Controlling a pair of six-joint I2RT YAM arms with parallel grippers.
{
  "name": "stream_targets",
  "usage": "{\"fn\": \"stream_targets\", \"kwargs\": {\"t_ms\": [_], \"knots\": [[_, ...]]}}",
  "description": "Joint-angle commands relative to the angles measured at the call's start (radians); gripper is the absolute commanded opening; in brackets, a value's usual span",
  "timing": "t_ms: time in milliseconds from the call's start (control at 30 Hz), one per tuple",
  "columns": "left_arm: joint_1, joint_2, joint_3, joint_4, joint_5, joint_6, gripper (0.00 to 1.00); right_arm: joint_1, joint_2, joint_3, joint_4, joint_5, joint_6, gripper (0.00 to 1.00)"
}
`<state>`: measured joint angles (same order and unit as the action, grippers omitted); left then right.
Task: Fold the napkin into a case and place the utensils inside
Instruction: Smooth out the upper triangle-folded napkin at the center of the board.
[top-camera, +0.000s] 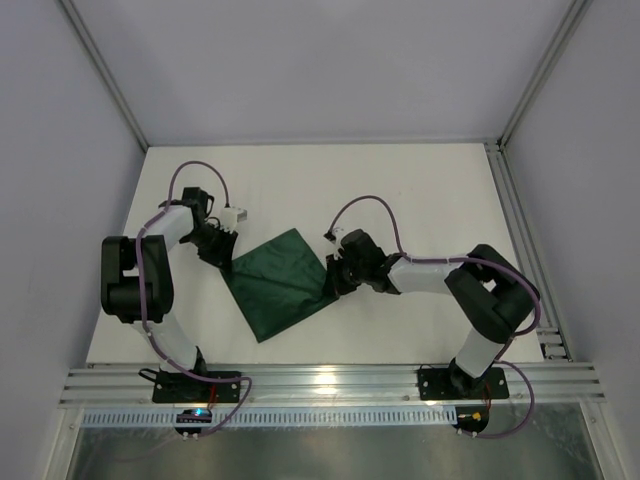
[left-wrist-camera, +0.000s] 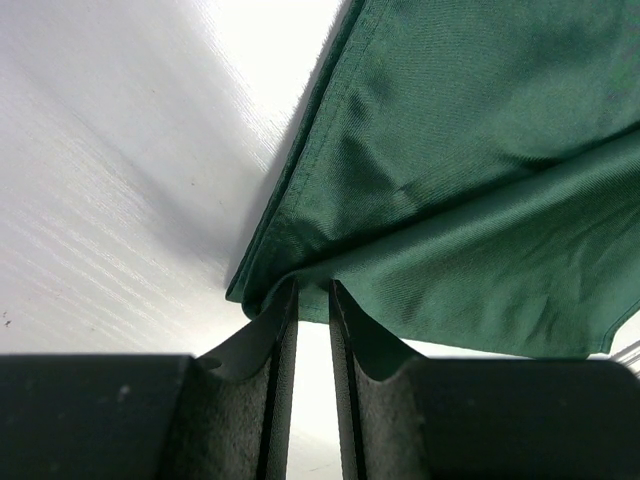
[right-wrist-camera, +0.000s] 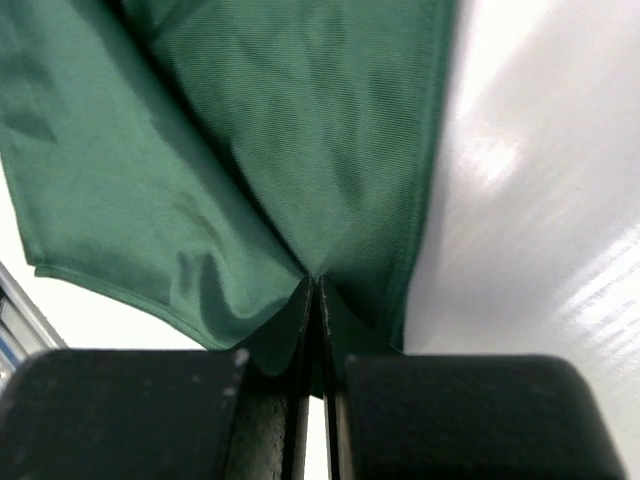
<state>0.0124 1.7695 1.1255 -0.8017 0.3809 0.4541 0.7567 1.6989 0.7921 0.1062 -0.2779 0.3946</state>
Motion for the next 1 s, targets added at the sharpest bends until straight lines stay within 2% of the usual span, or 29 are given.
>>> {"fn": "stream_targets", "kwargs": {"t_ms": [0, 167, 333, 567, 667, 767, 800, 867, 900, 967], "knots": [[-0.002, 0.004, 0.005, 0.018, -0.008, 0.015, 0.20, -0.025, -0.012, -0.022, 0.061, 0.043, 0.023, 0.07], [0.000, -0.005, 0.016, 0.007, 0.012, 0.018, 0.21, -0.039, -0.025, 0.027, -0.003, 0.057, -0.025, 0.08], [-0.002, -0.057, 0.039, -0.019, 0.045, 0.032, 0.27, -0.039, -0.062, 0.097, -0.091, 0.069, -0.091, 0.13], [-0.002, -0.203, 0.051, -0.128, 0.222, 0.121, 0.35, -0.062, -0.125, 0.127, -0.174, 0.072, -0.077, 0.23], [-0.002, -0.266, 0.050, -0.183, 0.276, 0.207, 0.40, -0.072, -0.137, 0.102, -0.183, 0.065, -0.043, 0.29], [-0.081, -0.347, 0.033, -0.202, 0.244, 0.219, 0.43, -0.080, -0.148, 0.073, -0.178, 0.048, -0.017, 0.32], [-0.153, -0.378, 0.011, -0.186, 0.181, 0.213, 0.43, -0.082, -0.150, 0.067, -0.175, 0.040, -0.014, 0.33], [-0.236, -0.401, -0.010, -0.172, 0.135, 0.213, 0.45, -0.083, -0.159, 0.047, -0.162, 0.036, -0.002, 0.34], [-0.314, -0.421, -0.033, -0.168, 0.115, 0.218, 0.46, -0.088, -0.162, 0.039, -0.154, 0.031, 0.003, 0.35], [-0.385, -0.441, -0.064, -0.168, 0.098, 0.259, 0.48, -0.099, -0.165, 0.019, -0.148, 0.025, 0.013, 0.36]]}}
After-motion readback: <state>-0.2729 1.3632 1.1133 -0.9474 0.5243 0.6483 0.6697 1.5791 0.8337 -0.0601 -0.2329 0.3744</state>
